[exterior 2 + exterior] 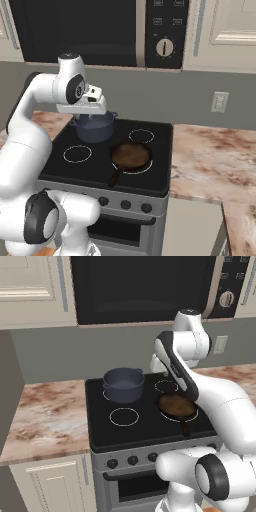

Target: Move the pot and pan from the stove into the sink.

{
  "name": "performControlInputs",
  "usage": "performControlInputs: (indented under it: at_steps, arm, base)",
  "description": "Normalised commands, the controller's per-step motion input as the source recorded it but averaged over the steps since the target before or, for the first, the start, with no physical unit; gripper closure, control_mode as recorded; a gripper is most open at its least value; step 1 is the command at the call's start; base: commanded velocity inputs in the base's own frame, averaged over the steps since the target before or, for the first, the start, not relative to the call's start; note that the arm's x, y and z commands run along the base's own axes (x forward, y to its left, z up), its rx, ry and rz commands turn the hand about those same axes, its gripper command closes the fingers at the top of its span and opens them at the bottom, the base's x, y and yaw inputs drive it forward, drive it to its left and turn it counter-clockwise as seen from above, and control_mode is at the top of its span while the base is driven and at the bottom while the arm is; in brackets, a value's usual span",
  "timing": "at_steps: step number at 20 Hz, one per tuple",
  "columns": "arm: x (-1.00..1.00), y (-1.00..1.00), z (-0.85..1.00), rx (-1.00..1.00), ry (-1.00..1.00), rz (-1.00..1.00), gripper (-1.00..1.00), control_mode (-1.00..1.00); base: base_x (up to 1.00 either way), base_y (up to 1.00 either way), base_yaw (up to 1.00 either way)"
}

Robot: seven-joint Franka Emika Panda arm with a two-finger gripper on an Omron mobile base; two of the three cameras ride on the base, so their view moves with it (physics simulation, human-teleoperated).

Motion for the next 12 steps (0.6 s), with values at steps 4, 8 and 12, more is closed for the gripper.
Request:
performControlInputs:
  at_steps: [4,8,12]
  arm:
    - [-0.18,-0.12,0.00,0.00,-0.02,0.00,-1.00,-1.00]
    - [-0.50,-0.30,-0.04,0.00,-0.03,0.00,-1.00,-1.00]
    - [-0.56,-0.45,-0.09,0.00,-0.01,-0.03,-1.00,-1.00]
  base:
    - [0.00,0.00,0.00]
    - [0.00,0.00,0.00]
    - [0.00,0.00,0.00]
